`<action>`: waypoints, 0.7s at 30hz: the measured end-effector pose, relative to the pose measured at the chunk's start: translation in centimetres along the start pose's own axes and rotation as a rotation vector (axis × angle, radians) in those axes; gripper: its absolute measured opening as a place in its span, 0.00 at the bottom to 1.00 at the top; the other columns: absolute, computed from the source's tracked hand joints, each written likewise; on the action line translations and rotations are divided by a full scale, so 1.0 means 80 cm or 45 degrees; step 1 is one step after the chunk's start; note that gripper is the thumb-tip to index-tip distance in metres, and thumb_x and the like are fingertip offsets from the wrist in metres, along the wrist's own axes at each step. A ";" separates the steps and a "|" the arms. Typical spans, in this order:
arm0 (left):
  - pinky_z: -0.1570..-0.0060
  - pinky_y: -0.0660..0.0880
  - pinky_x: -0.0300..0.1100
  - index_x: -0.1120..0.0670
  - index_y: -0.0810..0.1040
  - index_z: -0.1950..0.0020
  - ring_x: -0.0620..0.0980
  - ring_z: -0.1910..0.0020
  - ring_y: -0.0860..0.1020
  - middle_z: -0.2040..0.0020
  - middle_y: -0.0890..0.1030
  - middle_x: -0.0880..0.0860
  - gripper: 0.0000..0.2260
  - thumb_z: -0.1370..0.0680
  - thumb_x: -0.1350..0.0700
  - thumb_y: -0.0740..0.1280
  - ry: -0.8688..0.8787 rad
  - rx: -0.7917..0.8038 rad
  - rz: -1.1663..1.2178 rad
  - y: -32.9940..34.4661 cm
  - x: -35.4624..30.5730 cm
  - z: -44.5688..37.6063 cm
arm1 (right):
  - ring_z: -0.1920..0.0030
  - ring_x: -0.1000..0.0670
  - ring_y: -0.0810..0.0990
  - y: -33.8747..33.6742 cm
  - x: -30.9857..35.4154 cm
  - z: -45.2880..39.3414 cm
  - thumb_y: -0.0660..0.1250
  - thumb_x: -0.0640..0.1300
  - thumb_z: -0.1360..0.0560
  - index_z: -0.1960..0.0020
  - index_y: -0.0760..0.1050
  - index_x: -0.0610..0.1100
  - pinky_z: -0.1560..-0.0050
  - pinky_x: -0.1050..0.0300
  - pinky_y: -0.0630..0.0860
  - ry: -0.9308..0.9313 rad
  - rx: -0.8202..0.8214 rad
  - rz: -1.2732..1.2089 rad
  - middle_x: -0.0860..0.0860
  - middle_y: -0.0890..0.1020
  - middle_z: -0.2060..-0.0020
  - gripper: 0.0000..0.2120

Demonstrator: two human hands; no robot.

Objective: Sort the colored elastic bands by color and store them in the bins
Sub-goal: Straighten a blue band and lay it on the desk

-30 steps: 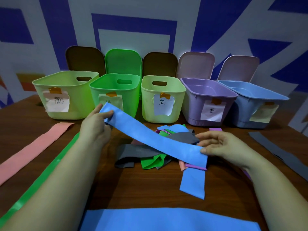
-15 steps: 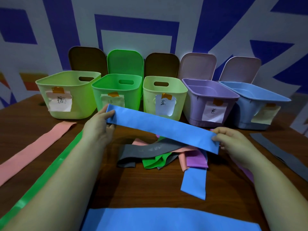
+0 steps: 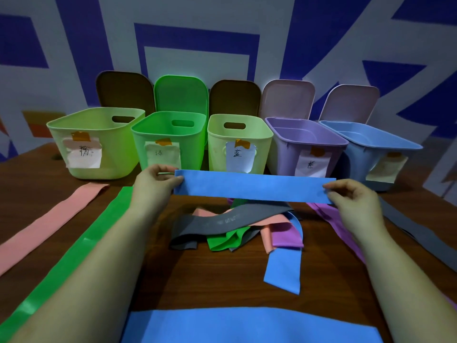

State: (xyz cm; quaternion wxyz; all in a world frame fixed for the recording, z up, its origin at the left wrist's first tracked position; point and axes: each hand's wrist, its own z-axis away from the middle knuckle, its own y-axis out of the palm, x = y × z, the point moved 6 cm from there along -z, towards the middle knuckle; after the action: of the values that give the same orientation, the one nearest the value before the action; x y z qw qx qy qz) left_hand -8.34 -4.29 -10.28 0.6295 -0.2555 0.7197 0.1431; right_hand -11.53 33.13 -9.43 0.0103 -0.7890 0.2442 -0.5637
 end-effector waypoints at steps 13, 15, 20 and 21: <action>0.66 0.73 0.25 0.51 0.81 0.59 0.37 0.68 0.77 0.62 0.81 0.49 0.12 0.26 0.68 0.68 0.255 0.269 -0.179 0.020 -0.021 0.013 | 0.50 0.45 0.79 -0.006 -0.018 0.003 0.62 0.32 0.25 0.47 0.80 0.43 0.44 0.49 0.77 0.218 -0.175 -0.049 0.52 0.80 0.58 0.12; 0.67 0.72 0.25 0.50 0.81 0.53 0.41 0.65 0.77 0.62 0.81 0.49 0.10 0.25 0.65 0.68 0.258 0.259 -0.193 0.021 -0.020 0.013 | 0.50 0.41 0.79 -0.005 -0.021 -0.003 0.60 0.31 0.25 0.49 0.80 0.44 0.40 0.45 0.74 0.411 -0.187 -0.316 0.50 0.80 0.59 0.13; 0.67 0.72 0.31 0.48 0.81 0.49 0.46 0.67 0.74 0.63 0.80 0.51 0.10 0.26 0.62 0.70 0.164 0.259 -0.042 0.019 -0.021 0.014 | 0.44 0.47 0.75 0.006 -0.004 -0.015 0.56 0.31 0.24 0.54 0.77 0.40 0.40 0.62 0.71 0.933 -0.006 -1.300 0.43 0.78 0.47 0.12; 0.65 0.72 0.33 0.49 0.81 0.48 0.46 0.66 0.74 0.62 0.80 0.51 0.10 0.26 0.62 0.70 0.147 0.255 -0.030 0.018 -0.022 0.013 | 0.46 0.48 0.77 0.001 0.003 -0.017 0.57 0.31 0.24 0.54 0.77 0.40 0.44 0.64 0.73 0.908 0.027 -1.254 0.43 0.78 0.47 0.11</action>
State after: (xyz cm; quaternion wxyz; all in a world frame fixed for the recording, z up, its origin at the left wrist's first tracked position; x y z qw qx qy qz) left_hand -8.11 -2.17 -8.91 0.6110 -0.2075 0.7624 0.0480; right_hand -12.74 33.30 -8.79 -0.3262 -0.5715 -0.1666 -0.7343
